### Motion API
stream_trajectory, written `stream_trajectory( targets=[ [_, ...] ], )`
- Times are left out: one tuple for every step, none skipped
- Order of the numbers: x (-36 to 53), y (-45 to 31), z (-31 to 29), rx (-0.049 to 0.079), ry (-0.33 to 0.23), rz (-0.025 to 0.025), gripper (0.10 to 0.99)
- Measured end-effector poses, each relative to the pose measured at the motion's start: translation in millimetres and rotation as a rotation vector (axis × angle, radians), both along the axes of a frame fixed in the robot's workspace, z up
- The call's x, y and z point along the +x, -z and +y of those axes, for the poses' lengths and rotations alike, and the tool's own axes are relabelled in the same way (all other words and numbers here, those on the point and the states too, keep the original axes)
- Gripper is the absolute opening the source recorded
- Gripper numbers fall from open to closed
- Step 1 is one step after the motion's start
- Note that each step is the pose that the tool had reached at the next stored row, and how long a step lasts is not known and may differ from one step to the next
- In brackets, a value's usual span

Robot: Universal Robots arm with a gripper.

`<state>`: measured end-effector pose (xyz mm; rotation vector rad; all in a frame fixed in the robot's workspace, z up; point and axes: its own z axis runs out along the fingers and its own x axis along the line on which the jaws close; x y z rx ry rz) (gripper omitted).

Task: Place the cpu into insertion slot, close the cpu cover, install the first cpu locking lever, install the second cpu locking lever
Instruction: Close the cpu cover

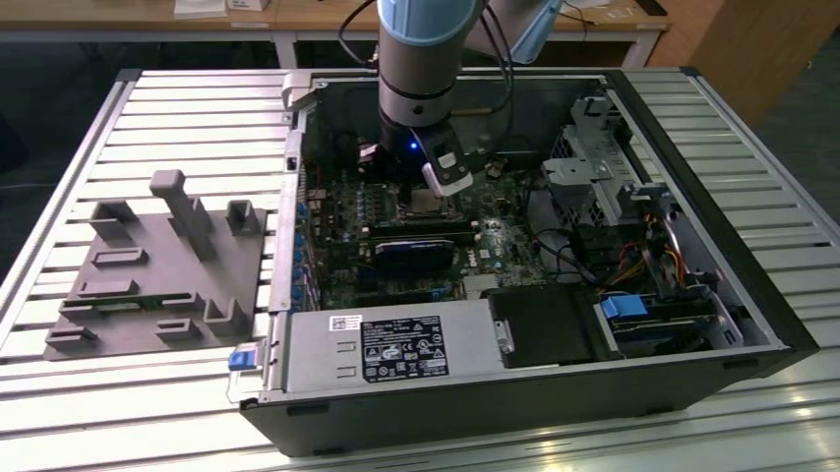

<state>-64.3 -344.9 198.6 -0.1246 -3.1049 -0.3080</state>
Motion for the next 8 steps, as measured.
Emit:
stream_trajectory(
  targets=[
    [0.1,0.1,0.0,0.001,0.0,0.0001,0.106],
    [0.3,0.2,0.0,0.001,0.0,0.0,0.106],
    [0.6,0.2,0.0,0.002,0.0,-0.0001,0.106],
    [1.0,0.3,-0.1,0.002,0.0,0.0,0.106],
    [1.6,0.3,-0.1,0.002,0.0,0.0,0.106],
    [2.3,0.3,-0.1,0.002,0.0,-0.0001,0.106],
    [2.9,0.3,0.0,0.002,0.0,-0.0001,0.106],
    [3.3,0.3,0.0,0.002,0.0,-0.0001,0.106]
  ],
)
